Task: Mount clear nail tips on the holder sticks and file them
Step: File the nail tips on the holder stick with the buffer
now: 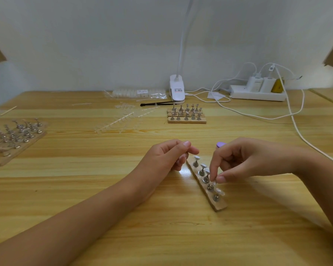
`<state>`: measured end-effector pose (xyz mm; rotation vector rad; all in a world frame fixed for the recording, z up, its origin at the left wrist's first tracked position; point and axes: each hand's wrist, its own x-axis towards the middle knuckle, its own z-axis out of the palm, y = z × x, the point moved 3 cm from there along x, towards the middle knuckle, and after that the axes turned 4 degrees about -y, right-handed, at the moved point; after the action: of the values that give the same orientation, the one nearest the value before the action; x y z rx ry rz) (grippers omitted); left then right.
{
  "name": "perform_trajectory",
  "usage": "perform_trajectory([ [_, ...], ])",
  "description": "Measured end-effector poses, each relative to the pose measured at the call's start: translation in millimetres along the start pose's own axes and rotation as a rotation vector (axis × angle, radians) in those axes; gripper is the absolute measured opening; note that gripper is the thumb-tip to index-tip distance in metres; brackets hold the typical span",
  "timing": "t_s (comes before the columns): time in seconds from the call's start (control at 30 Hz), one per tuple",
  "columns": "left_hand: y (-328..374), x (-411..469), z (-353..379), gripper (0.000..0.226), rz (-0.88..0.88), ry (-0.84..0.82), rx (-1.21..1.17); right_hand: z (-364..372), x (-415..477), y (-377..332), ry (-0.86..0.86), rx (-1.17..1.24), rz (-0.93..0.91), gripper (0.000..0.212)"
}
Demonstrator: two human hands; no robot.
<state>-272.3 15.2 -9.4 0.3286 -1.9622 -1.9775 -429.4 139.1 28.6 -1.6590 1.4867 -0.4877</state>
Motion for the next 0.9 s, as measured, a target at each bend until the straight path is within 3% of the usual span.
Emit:
perform_trajectory([
  [0.37,4,-4,1,0.028,0.002,0.019,0.068,-3,-4,-6,0.026,0.061,-0.032,0.013],
  [0.43,8,-10,4,0.016,0.186,0.032,0.303,-4,-5,-5,-0.003,0.077,-0.014,0.012],
  [0.5,16,-20,12,0.009,0.525,0.008,0.680,-3,-6,-4,-0.008,0.085,0.006,0.014],
  [0.6,16,-31,29,0.020,0.917,-0.073,1.161,-9,-4,-1,0.199,0.050,-0.014,0.022],
  [0.7,11,-31,34,0.025,0.965,-0.065,1.322,-16,-4,-1,0.418,0.081,-0.068,0.020],
  [0.9,8,-29,34,0.010,0.894,-0.078,1.328,-9,-2,5,0.217,0.026,0.080,0.005],
])
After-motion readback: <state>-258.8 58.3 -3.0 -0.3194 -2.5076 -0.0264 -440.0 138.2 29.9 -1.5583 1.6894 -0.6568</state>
